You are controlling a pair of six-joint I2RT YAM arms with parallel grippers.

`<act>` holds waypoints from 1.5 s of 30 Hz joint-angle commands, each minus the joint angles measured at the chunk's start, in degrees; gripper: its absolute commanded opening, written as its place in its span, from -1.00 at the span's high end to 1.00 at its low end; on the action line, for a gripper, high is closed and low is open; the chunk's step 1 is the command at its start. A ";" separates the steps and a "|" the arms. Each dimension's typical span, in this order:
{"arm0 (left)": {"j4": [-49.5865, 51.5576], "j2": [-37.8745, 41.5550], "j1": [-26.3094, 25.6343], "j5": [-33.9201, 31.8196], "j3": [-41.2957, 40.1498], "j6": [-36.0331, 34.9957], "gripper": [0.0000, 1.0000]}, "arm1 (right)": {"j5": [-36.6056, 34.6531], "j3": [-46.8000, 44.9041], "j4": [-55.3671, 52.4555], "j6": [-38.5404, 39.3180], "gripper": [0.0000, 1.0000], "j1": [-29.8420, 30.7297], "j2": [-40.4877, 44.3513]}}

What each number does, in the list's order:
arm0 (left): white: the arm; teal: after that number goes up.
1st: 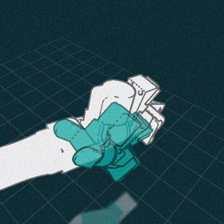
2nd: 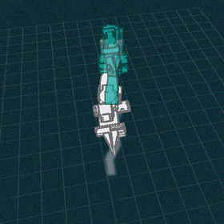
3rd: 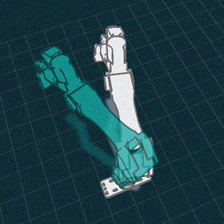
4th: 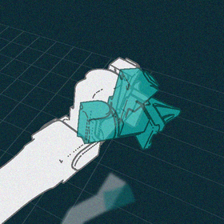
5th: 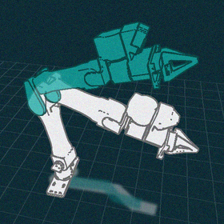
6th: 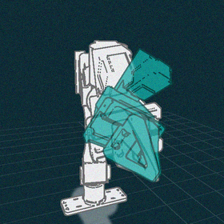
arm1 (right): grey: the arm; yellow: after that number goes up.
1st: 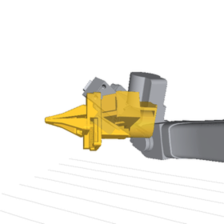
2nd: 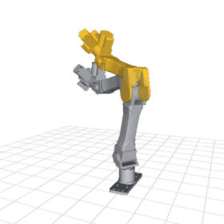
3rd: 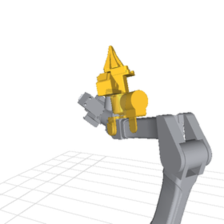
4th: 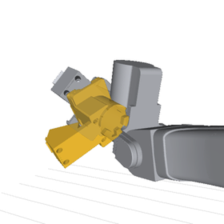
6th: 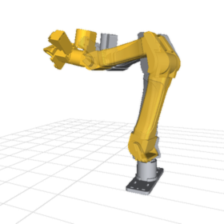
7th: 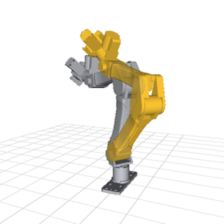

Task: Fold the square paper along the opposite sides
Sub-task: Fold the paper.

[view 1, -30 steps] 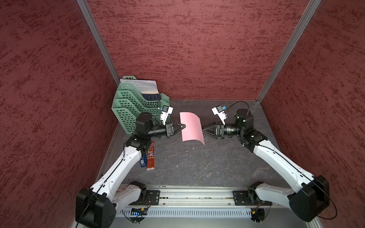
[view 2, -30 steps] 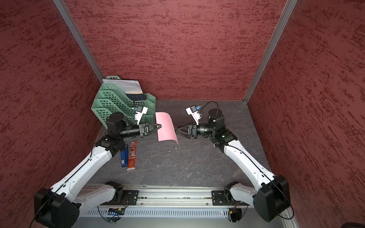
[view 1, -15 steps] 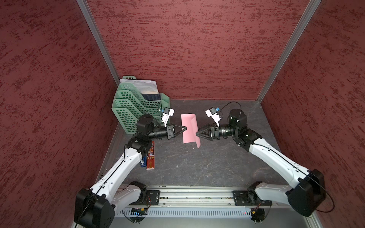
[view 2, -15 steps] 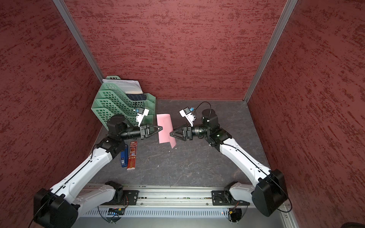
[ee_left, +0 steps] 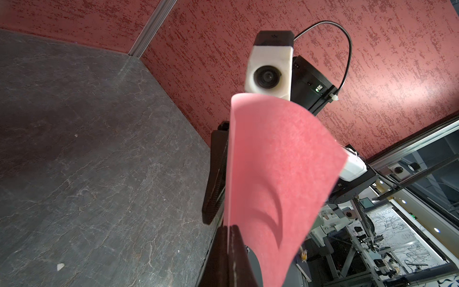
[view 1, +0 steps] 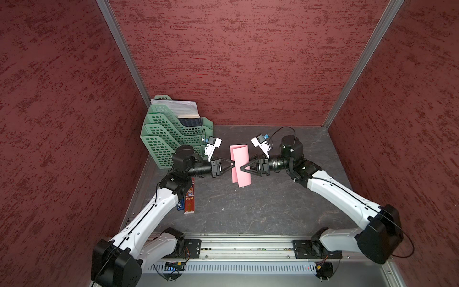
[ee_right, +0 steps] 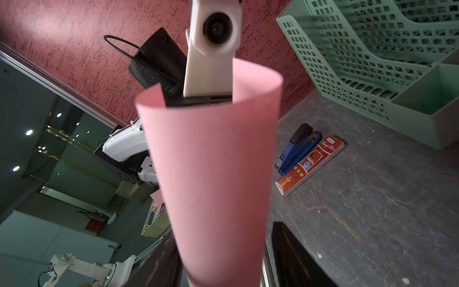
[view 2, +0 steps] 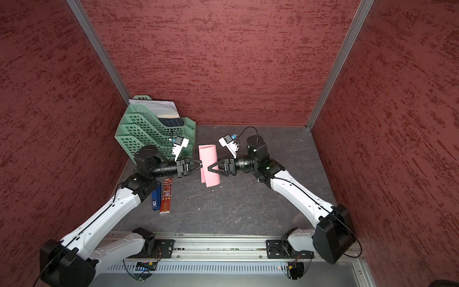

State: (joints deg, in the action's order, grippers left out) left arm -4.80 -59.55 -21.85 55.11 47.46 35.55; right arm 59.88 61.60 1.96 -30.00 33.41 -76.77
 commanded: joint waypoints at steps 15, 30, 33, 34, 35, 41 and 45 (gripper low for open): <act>-2.85 2.37 -1.77 -0.86 -1.18 -0.54 1.00 | -0.47 3.08 3.23 -1.75 0.02 1.88 -1.53; -1.16 4.71 -1.80 0.25 -0.86 -1.58 0.95 | -0.18 3.88 -0.47 0.08 0.29 2.01 -0.62; -1.72 4.62 -1.88 0.38 -0.95 -1.37 0.93 | -0.11 4.09 0.04 -0.49 0.29 2.12 -0.46; -2.07 4.59 -1.88 0.42 -0.98 -1.11 0.91 | -0.11 4.14 0.07 -0.65 0.29 2.23 -0.33; -2.67 4.61 -1.96 0.50 -1.06 -0.78 0.89 | -0.11 4.14 0.07 -0.68 0.29 2.36 -0.38; -5.61 5.17 -1.90 0.93 -2.14 0.74 0.69 | -0.37 4.30 -0.84 -0.35 0.30 2.36 -0.25; -7.59 5.87 -1.97 1.16 -2.93 1.69 0.59 | -0.50 4.94 -1.96 0.29 0.32 2.36 -0.22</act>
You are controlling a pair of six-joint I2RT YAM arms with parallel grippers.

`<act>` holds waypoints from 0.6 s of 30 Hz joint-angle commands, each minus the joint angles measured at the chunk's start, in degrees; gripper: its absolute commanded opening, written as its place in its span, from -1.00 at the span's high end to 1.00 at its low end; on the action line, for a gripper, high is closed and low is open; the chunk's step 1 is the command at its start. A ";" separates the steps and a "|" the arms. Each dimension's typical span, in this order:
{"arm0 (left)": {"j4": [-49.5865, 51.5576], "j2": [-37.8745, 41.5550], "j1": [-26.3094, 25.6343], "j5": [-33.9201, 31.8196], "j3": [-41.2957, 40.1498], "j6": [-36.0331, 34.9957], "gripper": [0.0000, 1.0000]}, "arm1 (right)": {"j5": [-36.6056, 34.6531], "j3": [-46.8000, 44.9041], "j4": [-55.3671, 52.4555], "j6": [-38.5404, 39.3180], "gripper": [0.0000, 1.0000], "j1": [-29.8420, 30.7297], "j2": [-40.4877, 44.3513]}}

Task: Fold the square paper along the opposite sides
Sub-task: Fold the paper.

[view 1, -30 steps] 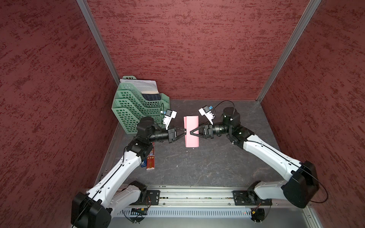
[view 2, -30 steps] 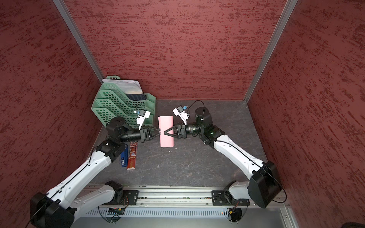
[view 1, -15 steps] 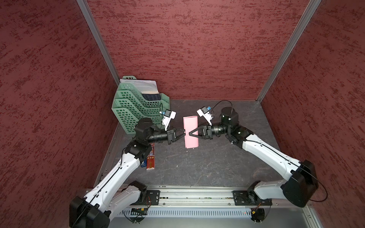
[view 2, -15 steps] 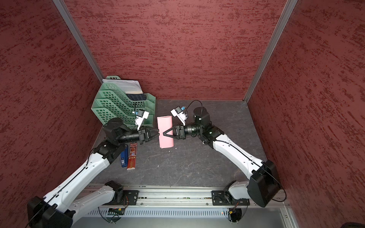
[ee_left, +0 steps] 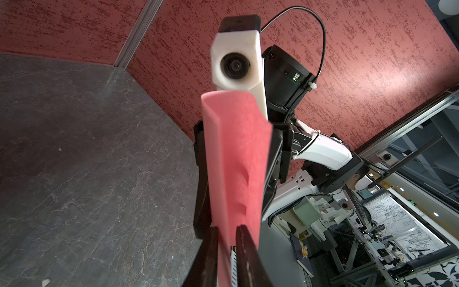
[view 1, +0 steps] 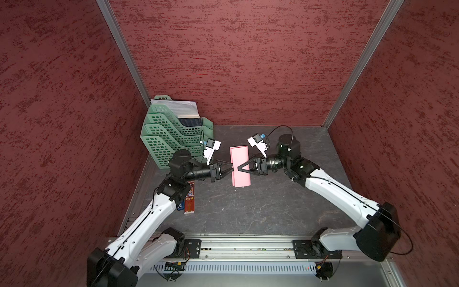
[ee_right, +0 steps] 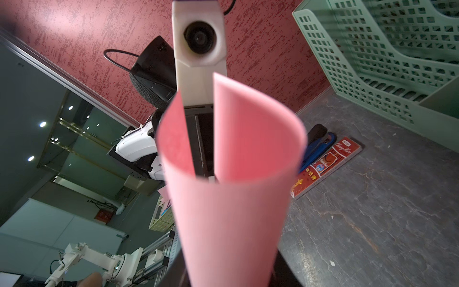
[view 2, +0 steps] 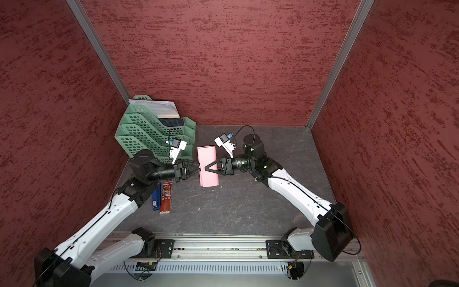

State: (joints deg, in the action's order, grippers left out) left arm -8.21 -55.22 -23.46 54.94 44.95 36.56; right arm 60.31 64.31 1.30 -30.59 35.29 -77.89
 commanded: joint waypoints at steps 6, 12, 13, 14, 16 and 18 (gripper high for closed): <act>-9.37 2.03 -0.27 1.66 -2.23 3.72 0.50 | -0.82 2.66 -0.98 0.42 0.36 0.48 0.72; -12.67 1.81 -0.27 1.73 -3.37 5.68 0.41 | -0.70 3.19 -1.03 0.27 0.37 0.57 0.55; -13.04 1.63 -0.30 1.69 -3.37 5.86 0.40 | -0.72 3.19 -1.04 0.27 0.37 0.55 0.54; -13.22 1.52 -0.35 1.62 -3.39 5.94 0.39 | -0.81 3.29 -1.08 0.27 0.37 0.57 0.60; -13.41 1.28 -0.44 1.58 -3.43 6.12 0.39 | -0.86 3.36 -1.12 0.26 0.37 0.65 0.48; -13.41 1.19 -0.48 1.40 -3.47 6.09 0.39 | -0.90 3.49 -1.30 0.33 0.37 0.66 0.49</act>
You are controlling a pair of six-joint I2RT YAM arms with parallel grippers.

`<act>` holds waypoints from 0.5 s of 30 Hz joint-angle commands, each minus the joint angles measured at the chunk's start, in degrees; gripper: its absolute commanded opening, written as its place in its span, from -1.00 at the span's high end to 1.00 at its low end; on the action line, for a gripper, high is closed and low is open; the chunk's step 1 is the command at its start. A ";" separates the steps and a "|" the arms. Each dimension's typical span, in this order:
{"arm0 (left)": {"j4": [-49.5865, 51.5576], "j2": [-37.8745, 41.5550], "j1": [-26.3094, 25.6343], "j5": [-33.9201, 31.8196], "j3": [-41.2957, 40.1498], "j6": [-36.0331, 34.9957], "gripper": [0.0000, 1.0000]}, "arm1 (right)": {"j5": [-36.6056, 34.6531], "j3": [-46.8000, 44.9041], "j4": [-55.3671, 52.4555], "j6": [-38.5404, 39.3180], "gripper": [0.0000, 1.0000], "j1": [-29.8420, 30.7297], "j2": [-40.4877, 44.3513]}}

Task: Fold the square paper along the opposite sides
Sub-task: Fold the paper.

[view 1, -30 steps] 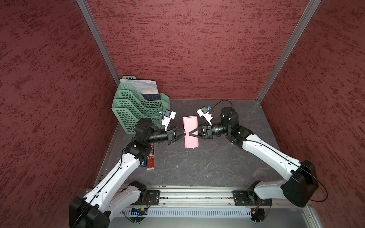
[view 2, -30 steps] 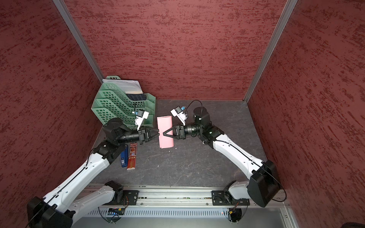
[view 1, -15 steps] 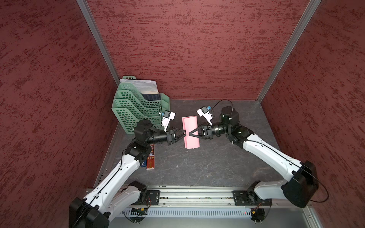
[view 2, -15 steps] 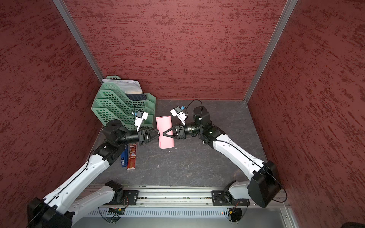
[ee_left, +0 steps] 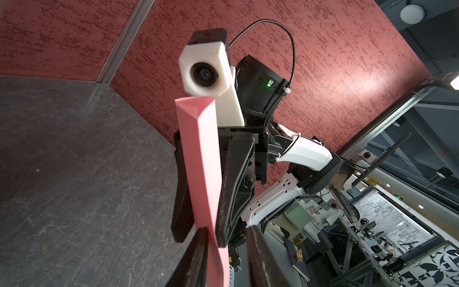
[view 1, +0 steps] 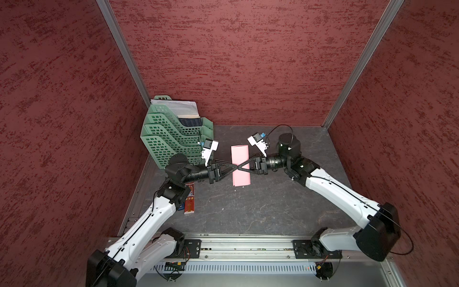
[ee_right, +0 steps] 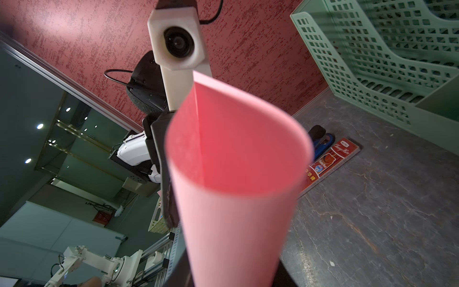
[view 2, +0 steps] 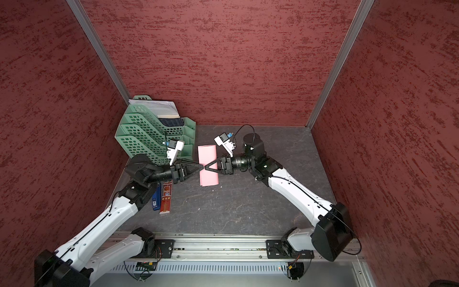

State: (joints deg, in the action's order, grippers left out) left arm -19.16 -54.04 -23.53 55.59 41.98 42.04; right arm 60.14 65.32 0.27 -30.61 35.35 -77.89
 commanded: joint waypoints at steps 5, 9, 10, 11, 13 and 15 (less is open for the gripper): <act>-1.81 -0.10 -0.47 -0.08 -0.60 0.24 0.43 | -1.08 2.62 -0.27 0.27 0.37 0.68 0.38; -1.20 -0.48 -0.64 -0.54 -0.72 -0.01 0.45 | -1.42 2.71 0.63 -0.54 0.36 0.68 0.20; -1.27 -0.49 -0.65 -0.56 -0.80 0.12 0.45 | -1.35 2.72 0.84 -0.70 0.36 0.68 0.17; -1.13 -0.45 -0.73 -0.70 -0.85 0.02 0.45 | -1.33 2.71 0.87 -0.72 0.36 0.68 0.03; -0.97 -0.33 -0.73 -0.76 -0.87 -0.12 0.46 | -1.34 2.71 0.95 -0.72 0.37 0.68 0.02; -0.56 -0.19 -0.71 -1.05 -0.84 -0.20 0.47 | -1.34 2.64 0.94 -0.72 0.37 0.71 0.03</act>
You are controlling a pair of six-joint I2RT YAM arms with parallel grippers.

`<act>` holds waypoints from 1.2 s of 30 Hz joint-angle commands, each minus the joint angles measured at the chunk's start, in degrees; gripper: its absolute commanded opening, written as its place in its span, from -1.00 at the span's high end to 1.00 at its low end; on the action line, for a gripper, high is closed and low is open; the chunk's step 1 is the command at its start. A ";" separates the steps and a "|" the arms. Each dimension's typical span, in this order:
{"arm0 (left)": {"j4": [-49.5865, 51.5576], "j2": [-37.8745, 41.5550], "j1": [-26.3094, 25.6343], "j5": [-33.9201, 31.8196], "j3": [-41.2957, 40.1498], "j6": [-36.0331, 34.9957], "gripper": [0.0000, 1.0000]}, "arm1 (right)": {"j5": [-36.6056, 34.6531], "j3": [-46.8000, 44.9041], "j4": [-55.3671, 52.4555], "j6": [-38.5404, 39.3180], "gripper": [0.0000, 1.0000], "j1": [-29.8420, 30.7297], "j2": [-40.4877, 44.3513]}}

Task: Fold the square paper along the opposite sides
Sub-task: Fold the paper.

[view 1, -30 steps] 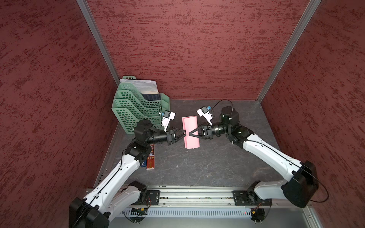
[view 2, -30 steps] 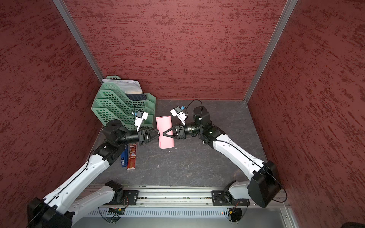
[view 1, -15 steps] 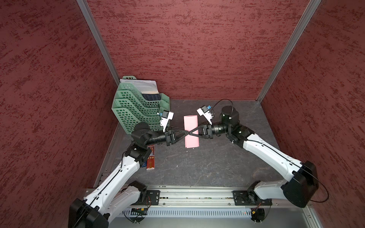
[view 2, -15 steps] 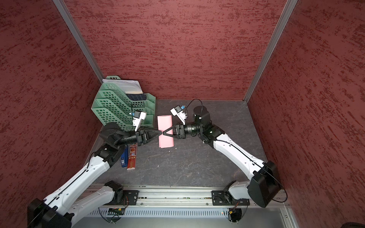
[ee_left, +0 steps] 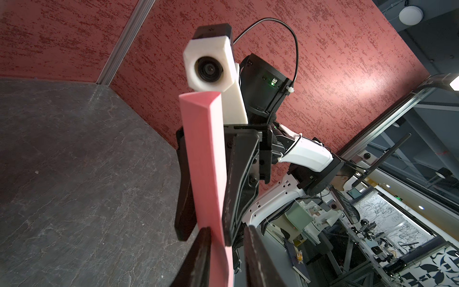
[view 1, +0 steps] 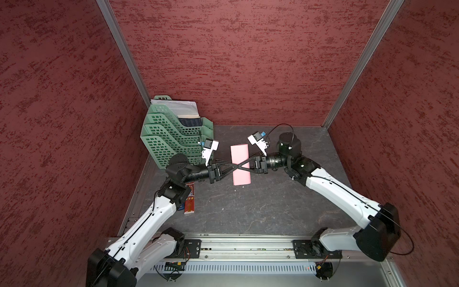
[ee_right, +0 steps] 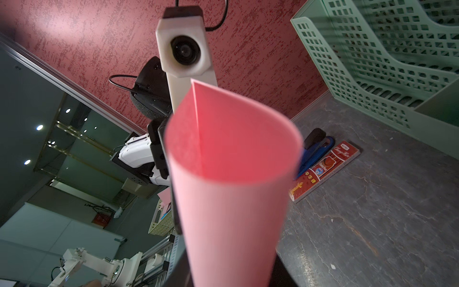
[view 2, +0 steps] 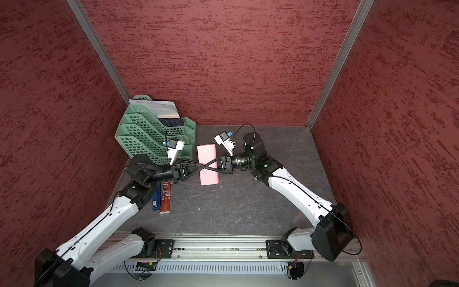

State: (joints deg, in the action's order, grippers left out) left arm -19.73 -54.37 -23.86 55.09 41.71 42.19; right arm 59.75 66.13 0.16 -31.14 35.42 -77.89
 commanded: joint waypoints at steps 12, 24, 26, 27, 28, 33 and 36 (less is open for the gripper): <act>1.08 0.12 -0.66 -1.38 -0.36 -0.88 0.51 | -1.32 2.10 -0.67 1.15 0.35 1.30 0.02; 1.87 0.30 -0.66 -1.80 -0.32 -0.86 0.60 | -1.82 2.43 -2.67 2.62 0.35 1.51 -0.16; 1.89 0.19 -0.75 -1.78 -0.36 -0.87 0.63 | -1.98 2.43 -2.42 2.48 0.35 1.55 0.00; 1.95 0.23 -0.75 -1.75 -0.32 -0.90 0.67 | -2.00 2.42 -2.37 2.37 0.35 1.54 0.02; 2.09 0.18 -0.85 -1.81 -0.32 -0.89 0.70 | -2.00 2.53 -2.36 2.32 0.35 1.52 0.09; 2.87 0.21 -0.92 -2.26 -0.47 -1.14 0.78 | -1.96 2.43 -1.55 1.79 0.35 1.50 -0.01; 3.03 0.23 -0.95 -2.43 -0.49 -1.27 0.75 | -2.00 2.34 -0.77 1.09 0.35 1.53 -0.10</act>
State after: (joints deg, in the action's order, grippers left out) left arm -17.85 -54.37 -24.43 53.58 41.54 41.67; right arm 57.84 66.17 -2.59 -29.63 36.27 -77.91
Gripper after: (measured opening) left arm 0.125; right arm 0.326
